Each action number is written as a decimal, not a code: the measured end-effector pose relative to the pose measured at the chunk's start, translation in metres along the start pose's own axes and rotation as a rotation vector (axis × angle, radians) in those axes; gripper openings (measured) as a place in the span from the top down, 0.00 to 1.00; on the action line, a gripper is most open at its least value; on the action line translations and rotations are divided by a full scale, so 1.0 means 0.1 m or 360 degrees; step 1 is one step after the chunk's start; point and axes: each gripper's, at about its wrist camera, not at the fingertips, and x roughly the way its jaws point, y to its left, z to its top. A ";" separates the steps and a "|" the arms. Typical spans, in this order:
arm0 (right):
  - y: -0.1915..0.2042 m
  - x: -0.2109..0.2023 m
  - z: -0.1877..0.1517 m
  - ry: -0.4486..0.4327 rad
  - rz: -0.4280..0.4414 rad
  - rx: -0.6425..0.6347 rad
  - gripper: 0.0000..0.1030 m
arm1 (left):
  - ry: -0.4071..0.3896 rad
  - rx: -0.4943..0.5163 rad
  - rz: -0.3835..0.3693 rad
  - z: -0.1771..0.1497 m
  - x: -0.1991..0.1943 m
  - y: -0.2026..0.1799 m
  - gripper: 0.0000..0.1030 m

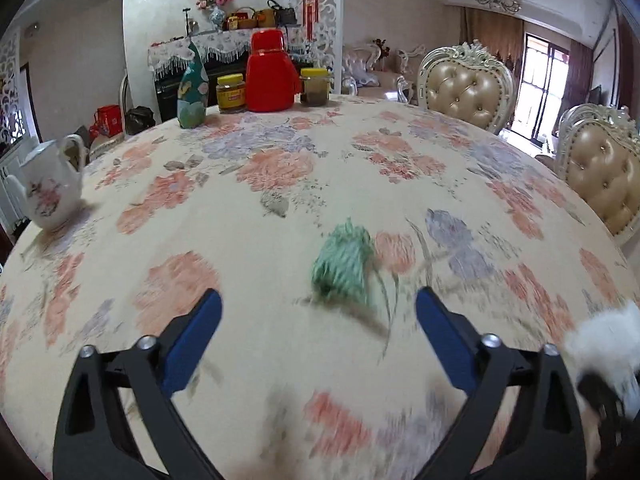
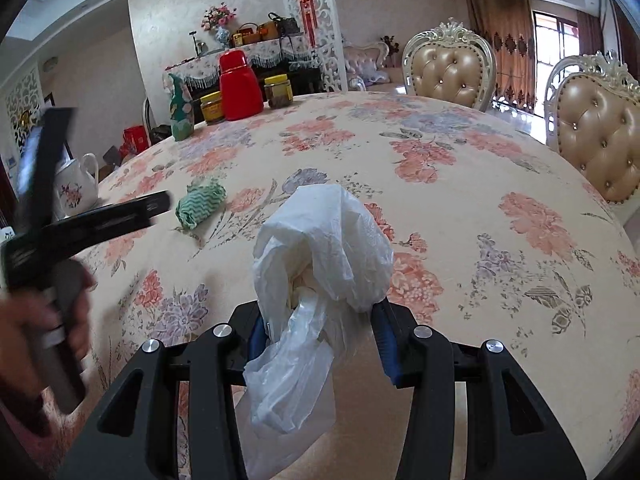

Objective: Collect trash
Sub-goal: 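Grasp the white plastic bag with the right gripper while the left grasps the green striped cloth, then carry the green cloth with the left gripper while the right carries the plastic bag to the bin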

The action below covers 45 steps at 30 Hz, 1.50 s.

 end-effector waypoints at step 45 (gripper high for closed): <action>0.30 -0.46 -0.24 -0.0008 0.0126 -0.0150 0.57 | -0.0163 -0.0002 -0.0064 -1.22 -1.58 0.12 0.71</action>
